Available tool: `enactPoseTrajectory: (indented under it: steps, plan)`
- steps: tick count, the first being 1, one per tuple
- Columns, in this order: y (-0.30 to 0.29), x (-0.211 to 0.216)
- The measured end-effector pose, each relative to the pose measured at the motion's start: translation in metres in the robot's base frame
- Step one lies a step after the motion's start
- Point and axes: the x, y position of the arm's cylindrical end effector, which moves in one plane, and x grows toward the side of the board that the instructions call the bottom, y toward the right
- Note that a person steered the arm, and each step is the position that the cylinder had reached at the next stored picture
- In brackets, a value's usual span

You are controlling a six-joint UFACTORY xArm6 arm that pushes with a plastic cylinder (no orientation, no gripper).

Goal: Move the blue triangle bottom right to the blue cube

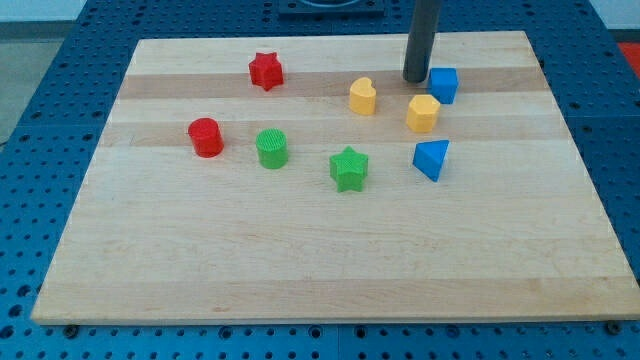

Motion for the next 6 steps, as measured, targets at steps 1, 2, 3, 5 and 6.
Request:
enactPoseTrajectory:
  steps: [1, 2, 3, 5, 6]
  plan:
    - [0.036, 0.002]
    - [0.031, 0.05]
    - [0.0, 0.111]
    - [0.007, 0.106]
    - [0.016, 0.107]
